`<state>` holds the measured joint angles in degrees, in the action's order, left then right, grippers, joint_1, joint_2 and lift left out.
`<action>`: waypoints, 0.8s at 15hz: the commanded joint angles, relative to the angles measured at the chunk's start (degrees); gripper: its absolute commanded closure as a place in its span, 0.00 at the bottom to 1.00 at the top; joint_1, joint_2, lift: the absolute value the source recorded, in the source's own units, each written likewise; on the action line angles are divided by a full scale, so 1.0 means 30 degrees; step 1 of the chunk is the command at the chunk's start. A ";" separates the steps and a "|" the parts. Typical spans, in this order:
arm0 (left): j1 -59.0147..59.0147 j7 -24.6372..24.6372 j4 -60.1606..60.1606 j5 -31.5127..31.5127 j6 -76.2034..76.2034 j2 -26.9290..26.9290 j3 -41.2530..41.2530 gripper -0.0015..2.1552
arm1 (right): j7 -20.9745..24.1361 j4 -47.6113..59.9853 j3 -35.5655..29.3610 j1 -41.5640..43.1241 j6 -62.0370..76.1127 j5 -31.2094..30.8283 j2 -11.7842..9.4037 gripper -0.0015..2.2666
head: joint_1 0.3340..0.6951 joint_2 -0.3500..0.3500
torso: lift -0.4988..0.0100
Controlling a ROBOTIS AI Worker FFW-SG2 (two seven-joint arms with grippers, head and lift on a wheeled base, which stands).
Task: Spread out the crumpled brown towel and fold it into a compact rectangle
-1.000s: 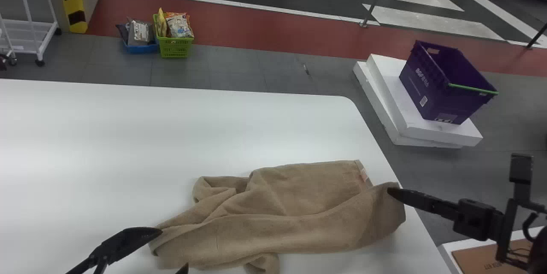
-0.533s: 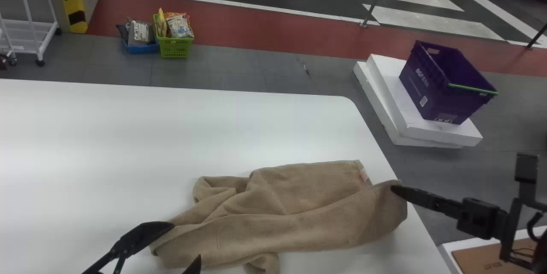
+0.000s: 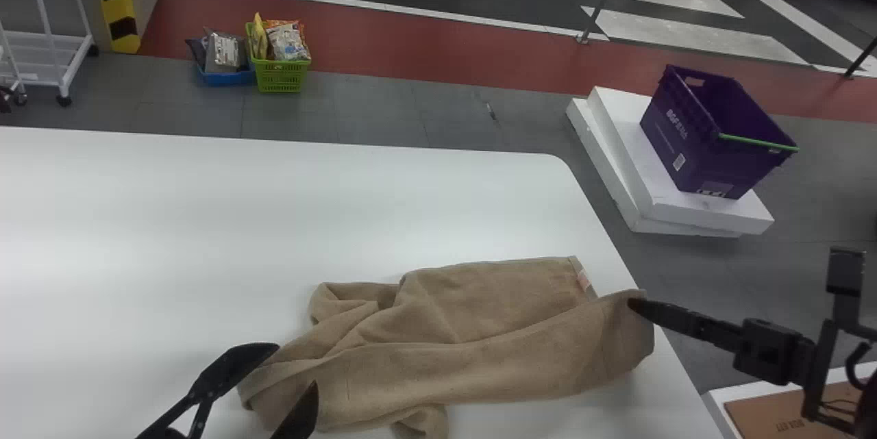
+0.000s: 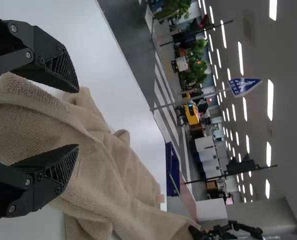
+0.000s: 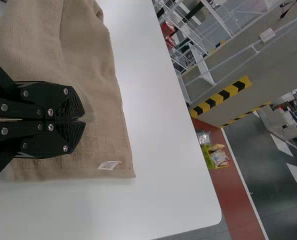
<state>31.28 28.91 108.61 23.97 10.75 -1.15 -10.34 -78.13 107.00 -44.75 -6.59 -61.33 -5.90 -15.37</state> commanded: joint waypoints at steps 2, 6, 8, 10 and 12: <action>-0.0027 0.0001 -0.0050 0.0185 -0.0056 -0.0232 0.0020 0.31 | -0.0063 -0.0101 -0.0025 0.0000 0.0067 0.0004 0.0025 0.56 | 1.00 0.00 | 0.73; 0.0178 0.0030 0.0301 0.0068 -0.0056 -0.0261 0.0313 0.46 | -0.0063 -0.0101 -0.0084 0.0000 -0.0050 0.0239 0.0054 0.56 | 1.00 0.00 | 0.73; 0.0471 0.0118 0.0799 -0.0049 -0.0056 -0.0261 0.0577 0.46 | -0.0063 -0.0072 -0.0318 0.0000 -0.0285 0.0502 0.0083 0.56 | 1.00 0.00 | 0.73; 0.0793 0.0294 0.1532 -0.0166 -0.0114 -0.0349 0.0723 0.46 | -0.0063 -0.0043 -0.0699 0.0058 -0.0929 0.0825 0.0201 0.56 | 1.00 0.00 | 0.73; 0.1350 0.0469 0.2762 -0.0869 -0.0114 -0.0379 0.1192 0.46 | -0.0063 0.0514 -0.1490 0.0351 -0.1925 0.2143 0.0523 0.56 | 1.00 0.00 | 0.73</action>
<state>34.18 30.11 114.34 22.84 10.45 -2.23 -7.72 -78.13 107.47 -47.69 -6.12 -64.84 -1.96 -14.41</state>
